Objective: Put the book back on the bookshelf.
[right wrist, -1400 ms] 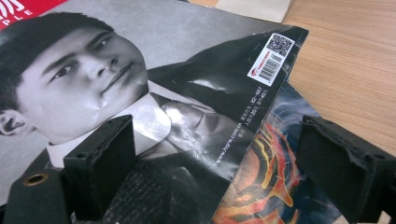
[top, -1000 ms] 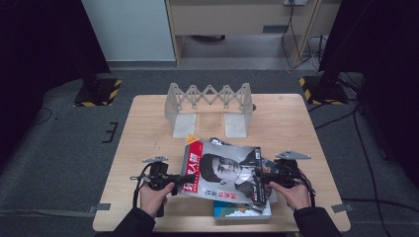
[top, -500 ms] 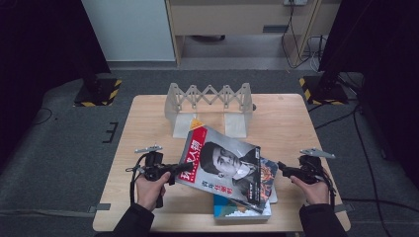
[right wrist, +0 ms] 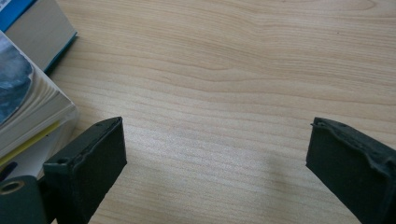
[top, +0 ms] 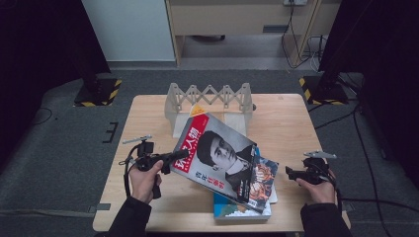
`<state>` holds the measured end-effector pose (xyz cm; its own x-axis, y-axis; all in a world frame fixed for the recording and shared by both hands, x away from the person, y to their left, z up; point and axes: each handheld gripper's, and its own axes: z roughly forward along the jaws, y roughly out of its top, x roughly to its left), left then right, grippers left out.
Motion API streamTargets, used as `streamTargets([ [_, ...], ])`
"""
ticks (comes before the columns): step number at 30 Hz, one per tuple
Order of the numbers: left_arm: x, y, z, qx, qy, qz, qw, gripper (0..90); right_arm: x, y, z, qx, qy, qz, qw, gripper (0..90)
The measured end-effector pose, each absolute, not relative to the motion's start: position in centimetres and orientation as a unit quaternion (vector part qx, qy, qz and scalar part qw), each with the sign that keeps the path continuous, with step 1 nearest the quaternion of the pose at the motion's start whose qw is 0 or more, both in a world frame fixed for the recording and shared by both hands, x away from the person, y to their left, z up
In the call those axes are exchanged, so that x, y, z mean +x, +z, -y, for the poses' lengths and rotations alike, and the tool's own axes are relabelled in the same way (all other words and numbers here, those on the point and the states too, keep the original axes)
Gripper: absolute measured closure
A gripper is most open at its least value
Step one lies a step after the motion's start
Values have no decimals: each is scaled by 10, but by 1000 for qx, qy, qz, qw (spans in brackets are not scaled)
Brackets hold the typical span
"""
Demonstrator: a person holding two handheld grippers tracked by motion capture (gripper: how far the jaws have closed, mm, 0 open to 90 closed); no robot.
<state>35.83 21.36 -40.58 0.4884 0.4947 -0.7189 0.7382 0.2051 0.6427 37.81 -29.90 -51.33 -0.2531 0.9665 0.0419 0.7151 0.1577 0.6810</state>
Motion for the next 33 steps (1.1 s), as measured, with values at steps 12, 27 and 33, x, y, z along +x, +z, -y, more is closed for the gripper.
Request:
streamTargets([
  [12,367,-381,-228,598,-73,-503,619,859,378,-520,300,572,290,-740,203,47],
  [27,375,-350,-248,567,-40,-506,648,859,379,-530,299,559,265,-762,194,24],
  [33,375,-334,-260,559,-17,-504,658,859,377,-533,300,560,277,-754,200,16],
])
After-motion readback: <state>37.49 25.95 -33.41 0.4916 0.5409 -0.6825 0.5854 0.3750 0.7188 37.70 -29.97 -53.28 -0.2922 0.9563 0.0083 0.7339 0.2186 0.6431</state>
